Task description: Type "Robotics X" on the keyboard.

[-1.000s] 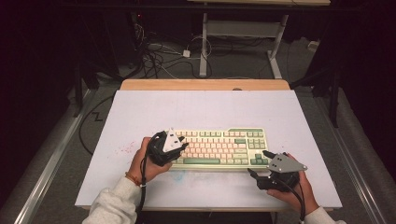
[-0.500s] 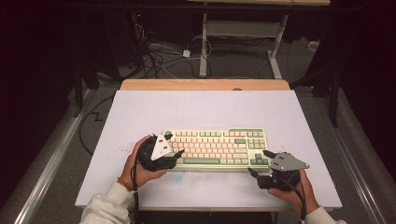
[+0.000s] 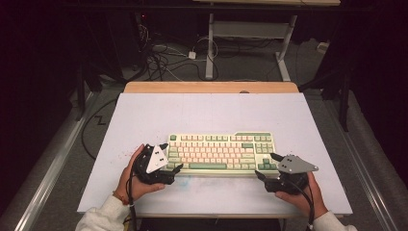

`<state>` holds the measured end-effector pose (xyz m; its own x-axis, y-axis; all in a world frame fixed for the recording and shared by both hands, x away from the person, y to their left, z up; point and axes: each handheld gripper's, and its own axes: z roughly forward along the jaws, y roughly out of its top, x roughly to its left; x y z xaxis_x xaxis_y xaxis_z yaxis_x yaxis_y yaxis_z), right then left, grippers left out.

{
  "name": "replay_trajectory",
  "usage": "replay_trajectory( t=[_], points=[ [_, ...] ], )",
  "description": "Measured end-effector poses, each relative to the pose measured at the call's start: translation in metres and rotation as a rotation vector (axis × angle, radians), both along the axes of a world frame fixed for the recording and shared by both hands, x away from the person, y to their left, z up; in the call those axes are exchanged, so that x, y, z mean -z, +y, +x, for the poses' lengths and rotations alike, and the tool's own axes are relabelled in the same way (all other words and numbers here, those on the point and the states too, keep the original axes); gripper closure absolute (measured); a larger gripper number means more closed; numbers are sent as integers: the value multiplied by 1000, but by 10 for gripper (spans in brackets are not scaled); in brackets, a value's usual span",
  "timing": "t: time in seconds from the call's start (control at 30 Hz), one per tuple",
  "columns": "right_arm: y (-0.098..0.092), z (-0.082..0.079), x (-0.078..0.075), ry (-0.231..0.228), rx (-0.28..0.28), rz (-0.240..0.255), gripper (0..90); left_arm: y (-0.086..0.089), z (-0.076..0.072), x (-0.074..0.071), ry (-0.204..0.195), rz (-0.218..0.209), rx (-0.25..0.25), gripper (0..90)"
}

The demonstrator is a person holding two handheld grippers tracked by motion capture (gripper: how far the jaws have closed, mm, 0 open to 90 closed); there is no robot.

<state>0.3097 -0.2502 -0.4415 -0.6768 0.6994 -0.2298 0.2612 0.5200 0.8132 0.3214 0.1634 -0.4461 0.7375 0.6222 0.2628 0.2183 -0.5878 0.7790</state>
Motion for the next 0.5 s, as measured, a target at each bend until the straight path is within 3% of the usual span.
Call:
replay_trajectory(
  t=[0.2, 0.5],
  points=[
    [5, 6, -4, -4, 3, -5, 236, 9, -7, 6, 14, 22, -22, 158],
    [16, 19, -6, 17, -10, -8, 387, 29, -16, 10, 28, 25, -66, 158]
  ],
)
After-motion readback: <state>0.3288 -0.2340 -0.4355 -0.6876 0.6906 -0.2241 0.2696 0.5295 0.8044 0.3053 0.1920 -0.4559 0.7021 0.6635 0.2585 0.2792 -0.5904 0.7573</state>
